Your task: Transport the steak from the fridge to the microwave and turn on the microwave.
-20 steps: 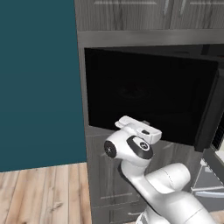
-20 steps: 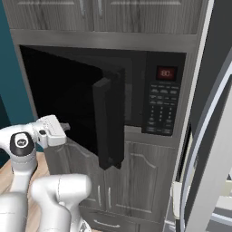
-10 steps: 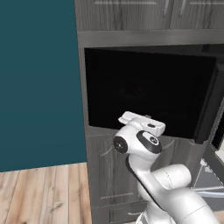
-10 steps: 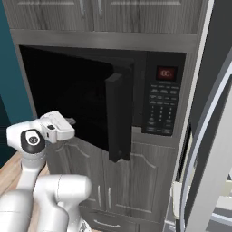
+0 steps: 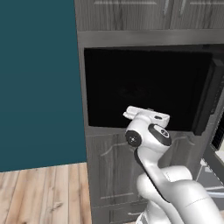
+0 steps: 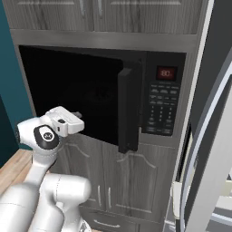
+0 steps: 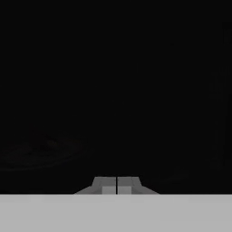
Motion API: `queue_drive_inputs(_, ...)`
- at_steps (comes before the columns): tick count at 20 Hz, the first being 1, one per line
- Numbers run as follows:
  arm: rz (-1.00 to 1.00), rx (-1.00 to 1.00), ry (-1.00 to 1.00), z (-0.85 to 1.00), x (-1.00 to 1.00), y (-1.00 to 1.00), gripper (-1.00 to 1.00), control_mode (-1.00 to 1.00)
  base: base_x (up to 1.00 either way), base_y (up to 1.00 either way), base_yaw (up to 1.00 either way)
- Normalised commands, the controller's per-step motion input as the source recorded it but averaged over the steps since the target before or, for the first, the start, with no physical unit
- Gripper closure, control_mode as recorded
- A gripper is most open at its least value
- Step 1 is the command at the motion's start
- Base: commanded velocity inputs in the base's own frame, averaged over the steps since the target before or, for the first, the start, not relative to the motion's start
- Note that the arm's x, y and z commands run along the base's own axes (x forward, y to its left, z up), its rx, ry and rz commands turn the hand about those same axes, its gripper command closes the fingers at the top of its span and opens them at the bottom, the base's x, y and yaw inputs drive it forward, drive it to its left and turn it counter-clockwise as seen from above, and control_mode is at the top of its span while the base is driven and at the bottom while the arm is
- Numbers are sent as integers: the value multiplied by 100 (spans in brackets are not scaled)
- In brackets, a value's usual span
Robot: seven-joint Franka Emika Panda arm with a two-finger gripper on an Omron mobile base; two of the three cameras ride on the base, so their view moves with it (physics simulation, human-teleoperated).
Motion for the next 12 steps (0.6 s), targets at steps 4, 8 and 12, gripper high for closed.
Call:
queue_drive_inputs(4, 12, 0, 0, 20, 22, -13, 100, -100, 0, 0, 0)
queue_drive_inputs(8, 13, 0, 0, 19, 17, -12, 100, -100, 0, 0, 0)
queue_drive_inputs(12, 14, 0, 0, 14, 21, -6, 100, -100, 0, 0, 0)
